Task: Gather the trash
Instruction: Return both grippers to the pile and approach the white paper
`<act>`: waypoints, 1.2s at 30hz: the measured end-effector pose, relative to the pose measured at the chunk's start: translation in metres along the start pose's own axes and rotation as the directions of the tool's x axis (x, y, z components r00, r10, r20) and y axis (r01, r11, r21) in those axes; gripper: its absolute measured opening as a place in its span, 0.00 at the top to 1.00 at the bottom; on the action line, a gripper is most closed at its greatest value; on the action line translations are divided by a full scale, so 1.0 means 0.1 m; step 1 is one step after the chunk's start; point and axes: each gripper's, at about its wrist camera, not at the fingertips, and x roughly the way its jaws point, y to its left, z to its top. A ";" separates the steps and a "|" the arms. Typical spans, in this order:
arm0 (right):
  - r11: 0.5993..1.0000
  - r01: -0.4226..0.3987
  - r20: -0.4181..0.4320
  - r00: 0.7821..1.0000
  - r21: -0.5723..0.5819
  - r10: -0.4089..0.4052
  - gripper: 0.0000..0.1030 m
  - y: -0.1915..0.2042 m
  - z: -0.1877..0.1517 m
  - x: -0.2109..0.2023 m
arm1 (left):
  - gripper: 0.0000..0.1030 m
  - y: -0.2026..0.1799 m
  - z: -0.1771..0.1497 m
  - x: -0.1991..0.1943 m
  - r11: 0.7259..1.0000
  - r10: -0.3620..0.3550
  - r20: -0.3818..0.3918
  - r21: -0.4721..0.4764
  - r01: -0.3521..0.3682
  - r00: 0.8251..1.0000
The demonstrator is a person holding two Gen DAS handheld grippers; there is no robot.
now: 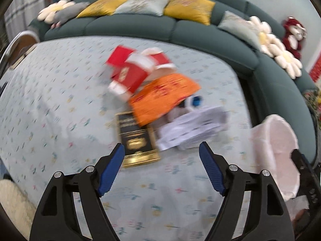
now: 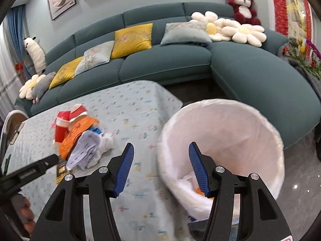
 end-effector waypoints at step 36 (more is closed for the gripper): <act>0.976 -0.148 -0.120 0.984 -0.159 0.129 0.45 1.28 0.19 0.88 | 0.47 0.48 0.09 0.41 0.999 0.024 -0.089 -0.043 -0.028 0.996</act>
